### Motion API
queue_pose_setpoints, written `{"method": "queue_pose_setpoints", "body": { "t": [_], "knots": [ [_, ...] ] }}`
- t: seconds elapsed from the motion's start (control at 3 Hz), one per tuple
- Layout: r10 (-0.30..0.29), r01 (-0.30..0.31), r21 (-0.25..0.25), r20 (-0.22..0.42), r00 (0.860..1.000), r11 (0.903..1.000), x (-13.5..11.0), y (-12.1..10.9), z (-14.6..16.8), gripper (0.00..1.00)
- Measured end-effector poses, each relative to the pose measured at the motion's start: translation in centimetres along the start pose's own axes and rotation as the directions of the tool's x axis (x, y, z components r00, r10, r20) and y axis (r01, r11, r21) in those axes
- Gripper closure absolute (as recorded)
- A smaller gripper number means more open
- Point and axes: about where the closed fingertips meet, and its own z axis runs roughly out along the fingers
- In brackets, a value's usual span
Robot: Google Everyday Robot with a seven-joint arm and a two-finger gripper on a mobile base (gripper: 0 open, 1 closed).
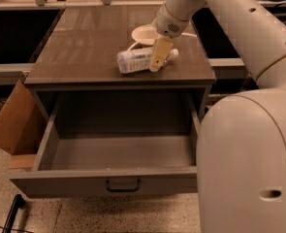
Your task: Pick blue plastic bottle from top drawer and place on counter
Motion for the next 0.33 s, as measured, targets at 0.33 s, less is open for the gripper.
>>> {"method": "queue_pose_setpoints", "body": {
  "t": [0.33],
  "knots": [
    [0.016, -0.016, 0.015, -0.002, 1.0, 0.9998, 0.64, -0.27, -0.64, 0.0]
  ]
}}
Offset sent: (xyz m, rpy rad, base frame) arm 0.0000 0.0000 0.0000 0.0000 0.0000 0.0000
